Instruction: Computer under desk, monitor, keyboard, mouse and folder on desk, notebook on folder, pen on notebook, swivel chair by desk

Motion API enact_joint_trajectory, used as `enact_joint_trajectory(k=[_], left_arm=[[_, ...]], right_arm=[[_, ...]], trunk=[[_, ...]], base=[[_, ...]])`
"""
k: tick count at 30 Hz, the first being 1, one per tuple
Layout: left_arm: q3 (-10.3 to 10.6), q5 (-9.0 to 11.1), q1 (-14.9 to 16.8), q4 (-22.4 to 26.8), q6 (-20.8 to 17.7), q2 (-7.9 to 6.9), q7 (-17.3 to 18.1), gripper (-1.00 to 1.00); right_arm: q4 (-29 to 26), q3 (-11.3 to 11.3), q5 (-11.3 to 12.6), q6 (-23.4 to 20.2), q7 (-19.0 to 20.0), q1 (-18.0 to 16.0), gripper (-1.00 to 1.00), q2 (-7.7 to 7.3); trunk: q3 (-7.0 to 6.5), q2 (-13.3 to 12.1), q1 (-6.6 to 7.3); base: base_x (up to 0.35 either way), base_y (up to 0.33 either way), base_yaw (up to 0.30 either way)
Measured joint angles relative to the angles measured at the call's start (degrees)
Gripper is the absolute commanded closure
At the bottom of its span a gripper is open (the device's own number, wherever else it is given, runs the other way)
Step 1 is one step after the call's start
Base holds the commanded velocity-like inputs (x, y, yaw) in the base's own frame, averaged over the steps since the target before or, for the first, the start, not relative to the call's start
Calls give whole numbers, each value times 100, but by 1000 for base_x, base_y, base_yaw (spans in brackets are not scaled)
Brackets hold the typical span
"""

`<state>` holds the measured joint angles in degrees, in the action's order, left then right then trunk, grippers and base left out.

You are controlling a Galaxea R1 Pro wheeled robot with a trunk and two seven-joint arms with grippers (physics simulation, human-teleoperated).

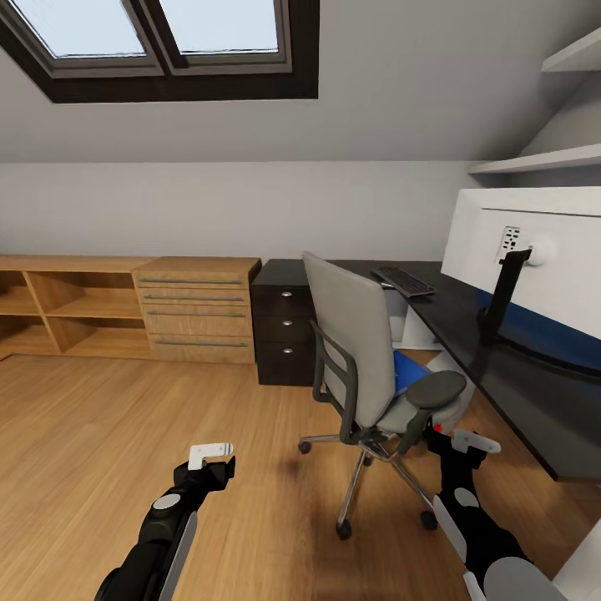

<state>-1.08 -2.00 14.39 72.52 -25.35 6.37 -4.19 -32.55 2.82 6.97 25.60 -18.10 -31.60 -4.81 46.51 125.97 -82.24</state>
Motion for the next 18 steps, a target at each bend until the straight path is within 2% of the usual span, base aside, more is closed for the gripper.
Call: enact_joint_trajectory(k=[5, 11, 18], left_arm=[[0, 0, 0, 0, -1, 0, 0, -100], [0, 0, 0, 0, -1, 0, 0, -100], [-1, 0, 0, 0, -1, 0, 0, -100]], right_arm=[[0, -27, -12, 0, 43, 0, -100, 6], [0, -55, -139, 7, 428, 0, -100, 23], [0, -66, -153, 12, 479, 0, -100, 46]], trunk=[[0, 0, 0], [0, 0, 0], [0, 0, 0]], base=[[4, 0, 0], [0, 0, 0], [0, 0, 0]])
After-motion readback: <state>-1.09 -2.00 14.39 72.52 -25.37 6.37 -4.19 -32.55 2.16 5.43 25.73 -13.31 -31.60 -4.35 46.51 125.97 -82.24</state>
